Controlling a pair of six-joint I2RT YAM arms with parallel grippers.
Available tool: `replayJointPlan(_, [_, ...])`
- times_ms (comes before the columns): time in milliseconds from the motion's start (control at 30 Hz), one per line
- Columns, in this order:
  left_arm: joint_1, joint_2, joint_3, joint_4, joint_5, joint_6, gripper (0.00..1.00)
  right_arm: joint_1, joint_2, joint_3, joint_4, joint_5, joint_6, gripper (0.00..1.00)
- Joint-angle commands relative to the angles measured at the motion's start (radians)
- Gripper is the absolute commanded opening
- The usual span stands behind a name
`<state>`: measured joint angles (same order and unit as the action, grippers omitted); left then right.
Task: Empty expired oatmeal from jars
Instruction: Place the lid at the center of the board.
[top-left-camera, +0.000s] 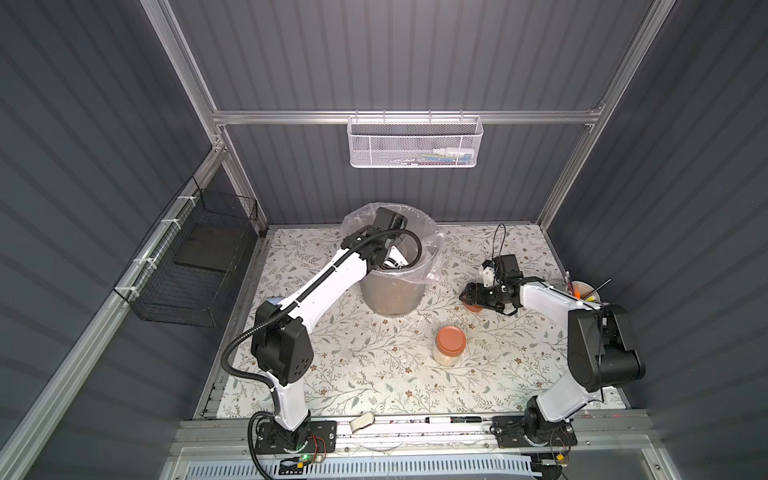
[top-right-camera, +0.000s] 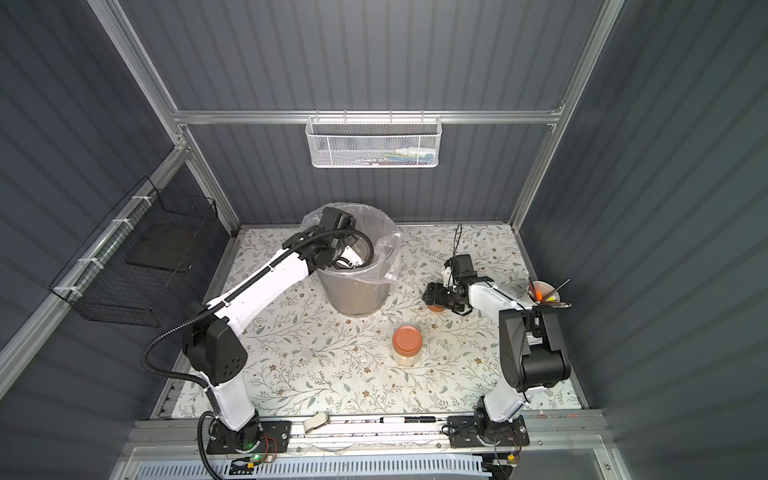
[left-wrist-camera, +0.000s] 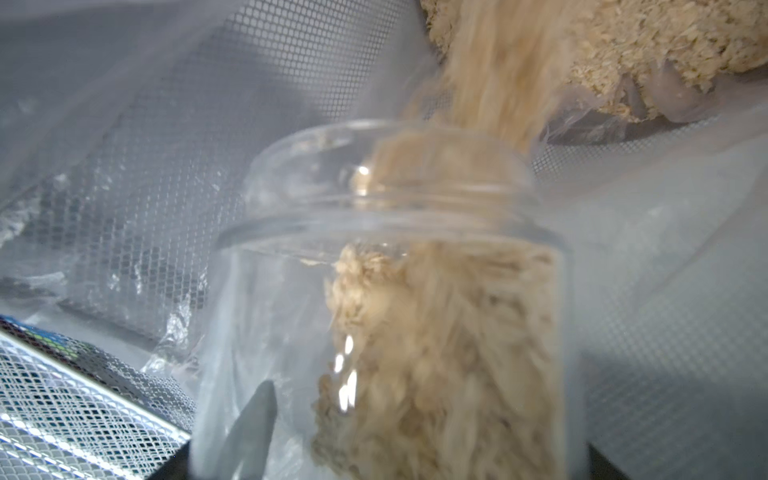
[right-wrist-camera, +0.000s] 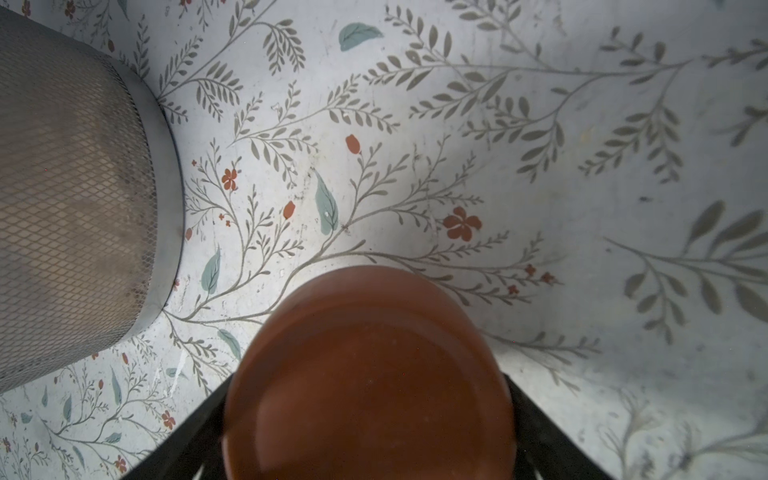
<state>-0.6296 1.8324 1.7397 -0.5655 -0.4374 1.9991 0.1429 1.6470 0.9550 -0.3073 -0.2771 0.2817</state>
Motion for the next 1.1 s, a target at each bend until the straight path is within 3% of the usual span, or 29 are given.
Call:
replayJointPlan(0, [0.001, -0.041, -0.048, 0.046, 0.067, 0.042, 0.00, -0.002, 0.019, 0.020, -0.037, 0.008, -0.004, 0.59])
replayJointPlan(167, [0.005, -0.084, -0.080, 0.034, 0.132, 0.063, 0.00, -0.002, 0.024, 0.020, -0.057, 0.021, -0.008, 0.59])
replayJointPlan(333, [0.009, -0.084, -0.123, 0.054, 0.127, 0.072, 0.00, 0.003, 0.051, 0.033, -0.055, 0.003, -0.008, 0.60])
replayJointPlan(800, [0.034, 0.014, 0.161, 0.023, 0.076, 0.158, 0.00, 0.008, 0.075, 0.028, -0.041, -0.020, -0.004, 0.60])
replayJointPlan(1000, [0.021, -0.016, -0.063, 0.055, 0.100, 0.087, 0.00, 0.009, 0.097, 0.050, -0.053, -0.024, -0.005, 0.60])
replayJointPlan(1067, [0.019, -0.016, -0.069, 0.064, 0.104, 0.087, 0.00, 0.009, 0.093, 0.052, -0.061, -0.021, -0.008, 0.60])
